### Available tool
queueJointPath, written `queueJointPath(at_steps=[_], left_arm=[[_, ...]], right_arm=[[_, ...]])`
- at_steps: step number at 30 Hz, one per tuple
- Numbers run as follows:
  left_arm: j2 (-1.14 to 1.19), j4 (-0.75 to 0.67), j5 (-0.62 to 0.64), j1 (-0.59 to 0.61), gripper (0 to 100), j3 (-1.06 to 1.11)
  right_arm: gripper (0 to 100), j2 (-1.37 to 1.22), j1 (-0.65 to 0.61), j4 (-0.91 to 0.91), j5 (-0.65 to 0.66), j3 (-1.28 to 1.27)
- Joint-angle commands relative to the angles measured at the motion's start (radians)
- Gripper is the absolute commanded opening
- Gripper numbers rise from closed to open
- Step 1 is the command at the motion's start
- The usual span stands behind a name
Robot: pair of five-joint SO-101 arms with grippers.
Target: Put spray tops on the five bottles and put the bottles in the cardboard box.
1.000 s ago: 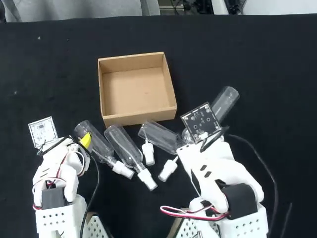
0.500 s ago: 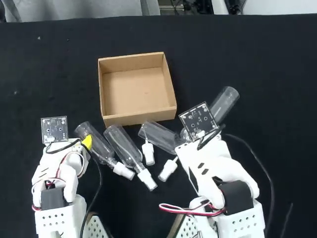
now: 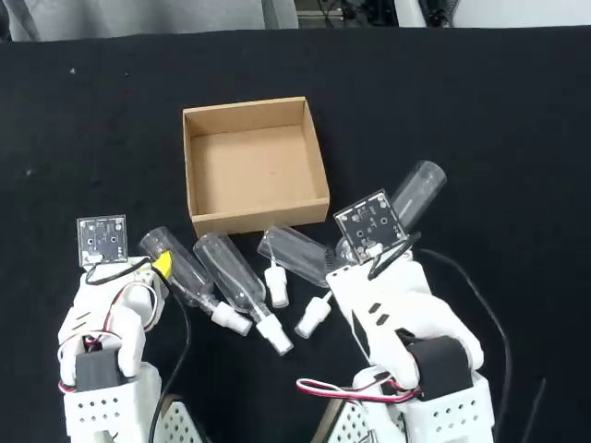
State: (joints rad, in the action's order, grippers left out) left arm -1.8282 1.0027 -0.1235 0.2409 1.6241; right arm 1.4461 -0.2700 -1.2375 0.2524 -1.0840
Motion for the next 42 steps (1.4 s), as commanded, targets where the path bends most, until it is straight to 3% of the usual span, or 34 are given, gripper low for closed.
queueJointPath(at_steps=[1, 14, 28, 39, 42], left_arm=[[0.0, -0.003, -0.02, 0.058, 12, -0.097], [0.002, 0.018, -0.021, 0.074, 3, -0.171], [0.012, 0.181, -0.213, 0.05, 3, -0.354], [0.318, 0.183, -0.215, -0.07, 3, -0.515], [0.397, 0.184, -0.215, -0.091, 5, -0.544]], right_arm=[[13.4, 0.013, -0.014, 0.028, -0.009, 0.004], [13.4, 0.013, -0.009, 0.026, -0.009, 0.004], [13.4, 0.013, -0.006, 0.028, -0.009, 0.004], [13.4, 0.013, -0.002, 0.032, -0.009, 0.004], [13.4, 0.013, 0.049, 0.034, -0.02, 0.01]])
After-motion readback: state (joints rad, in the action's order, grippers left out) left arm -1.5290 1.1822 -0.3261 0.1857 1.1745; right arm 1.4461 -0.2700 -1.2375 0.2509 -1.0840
